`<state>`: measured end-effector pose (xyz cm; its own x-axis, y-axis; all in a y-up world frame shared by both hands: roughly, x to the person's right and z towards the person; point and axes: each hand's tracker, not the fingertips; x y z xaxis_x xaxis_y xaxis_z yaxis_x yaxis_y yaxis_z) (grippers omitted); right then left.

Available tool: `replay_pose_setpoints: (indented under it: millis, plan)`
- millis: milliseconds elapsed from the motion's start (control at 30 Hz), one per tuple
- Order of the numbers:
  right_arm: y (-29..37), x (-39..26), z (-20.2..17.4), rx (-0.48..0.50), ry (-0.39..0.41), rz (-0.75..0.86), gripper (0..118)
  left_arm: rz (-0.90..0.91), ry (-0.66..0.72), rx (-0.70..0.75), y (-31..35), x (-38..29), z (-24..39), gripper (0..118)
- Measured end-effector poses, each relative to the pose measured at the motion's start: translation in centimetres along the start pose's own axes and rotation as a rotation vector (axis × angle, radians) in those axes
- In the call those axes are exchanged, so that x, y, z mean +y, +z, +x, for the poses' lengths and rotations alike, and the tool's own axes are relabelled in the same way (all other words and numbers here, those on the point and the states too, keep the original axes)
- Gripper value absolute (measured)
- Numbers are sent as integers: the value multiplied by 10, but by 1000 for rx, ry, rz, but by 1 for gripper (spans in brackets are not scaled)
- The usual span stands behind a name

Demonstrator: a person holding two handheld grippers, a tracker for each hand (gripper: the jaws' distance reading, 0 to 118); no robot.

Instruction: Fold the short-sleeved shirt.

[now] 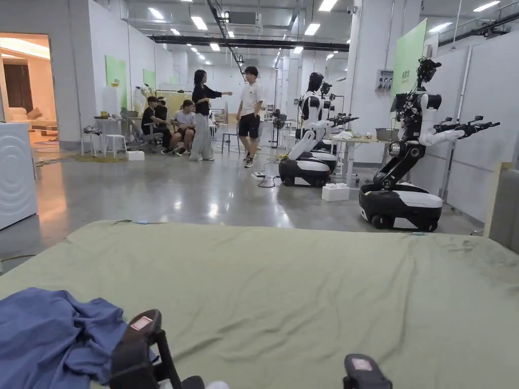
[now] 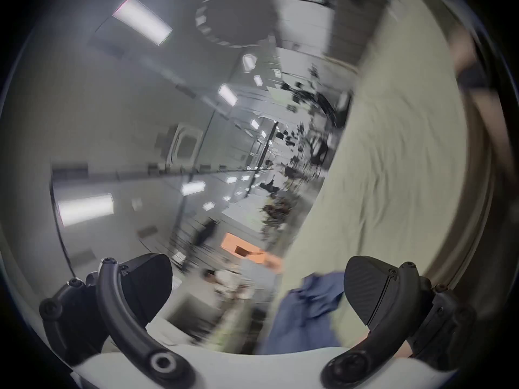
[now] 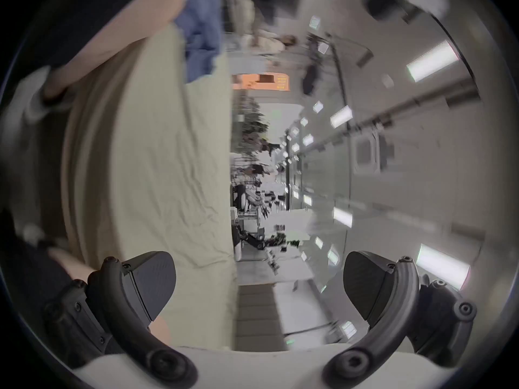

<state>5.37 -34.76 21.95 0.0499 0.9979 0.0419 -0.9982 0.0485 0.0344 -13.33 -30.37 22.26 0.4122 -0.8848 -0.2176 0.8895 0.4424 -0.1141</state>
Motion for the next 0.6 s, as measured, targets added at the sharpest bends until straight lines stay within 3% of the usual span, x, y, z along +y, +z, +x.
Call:
replay_pose_setpoints:
  millis: [67,167,233,300,333,367,467,533,600]
  plan:
    - [-6,-7,24,-21,-327,-25,118,-2,361,-48,3,9,-38,118]
    - [-16,-40,73,72,-1046,-56,118,-31,1049,-153,-2,-7,-94,118]
    - [-20,-80,92,153,-1557,17,118,18,1477,-315,-18,-48,-104,118]
    - [-20,-103,95,198,-1881,62,118,27,1618,-334,-20,-61,-107,118]
    - [-21,-110,94,216,-1969,64,118,30,1555,-296,-18,-60,-105,118]
    - [-22,-110,94,236,-1965,42,118,54,1515,-275,-17,-61,-102,118]
    - [-22,-105,93,237,-1817,-18,118,49,1374,-220,-13,-50,-95,118]
    - [-19,-92,91,203,-1725,-14,118,37,1361,-233,-14,-47,-92,118]
    - [-17,-87,91,197,-1686,-30,118,23,1363,-254,-14,-43,-90,118]
